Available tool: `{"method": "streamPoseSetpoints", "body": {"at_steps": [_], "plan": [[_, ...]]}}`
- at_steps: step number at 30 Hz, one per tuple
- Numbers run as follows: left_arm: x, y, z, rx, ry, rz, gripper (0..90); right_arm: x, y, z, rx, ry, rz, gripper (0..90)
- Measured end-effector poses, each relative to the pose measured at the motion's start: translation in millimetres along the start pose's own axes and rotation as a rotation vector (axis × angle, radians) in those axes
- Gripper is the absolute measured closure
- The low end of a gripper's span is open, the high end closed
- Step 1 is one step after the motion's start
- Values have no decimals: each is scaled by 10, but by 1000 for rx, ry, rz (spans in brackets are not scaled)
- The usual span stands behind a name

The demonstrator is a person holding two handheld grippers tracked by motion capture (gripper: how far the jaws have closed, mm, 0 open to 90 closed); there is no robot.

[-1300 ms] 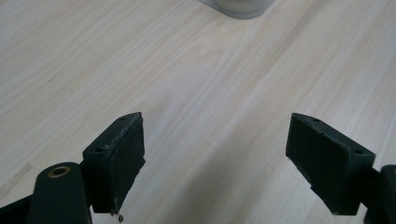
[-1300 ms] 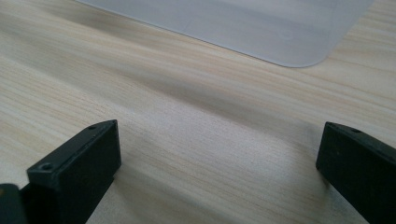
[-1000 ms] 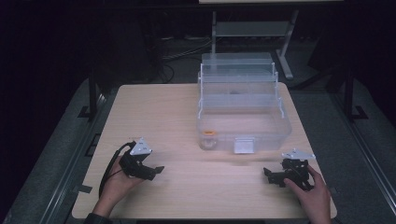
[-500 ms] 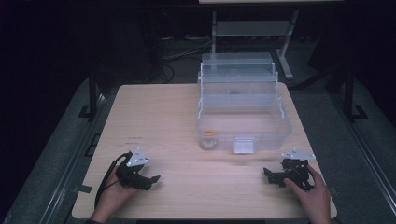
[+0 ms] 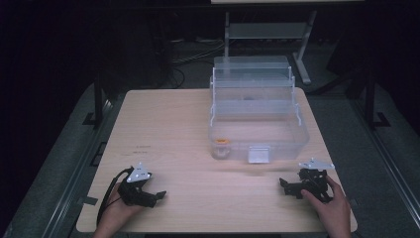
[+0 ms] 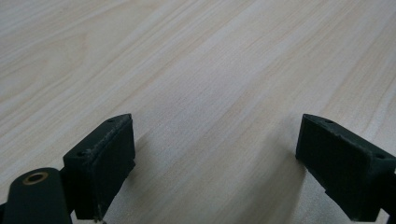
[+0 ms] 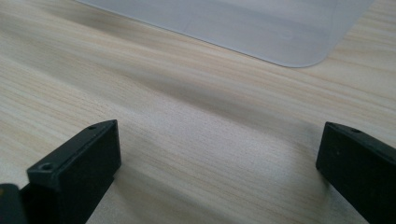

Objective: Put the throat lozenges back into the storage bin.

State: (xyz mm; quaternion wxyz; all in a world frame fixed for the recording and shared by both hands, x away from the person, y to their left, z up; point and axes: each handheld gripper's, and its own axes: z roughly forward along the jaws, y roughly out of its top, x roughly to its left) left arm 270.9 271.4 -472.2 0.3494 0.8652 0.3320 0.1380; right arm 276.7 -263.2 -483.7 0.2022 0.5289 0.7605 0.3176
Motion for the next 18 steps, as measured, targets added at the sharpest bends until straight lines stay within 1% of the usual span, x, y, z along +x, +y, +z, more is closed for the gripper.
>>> {"method": "streamPoseSetpoints", "body": {"at_steps": [2,3,18], "plan": [[6,-32,-1,-25,-4,3,110,0,0,0,0,0,0,0],[9,-39,-3,-28,-6,2,110,0,0,0,0,0,0,0],[9,-39,-3,-28,-6,1,110,0,0,0,0,0,0,0]]}}
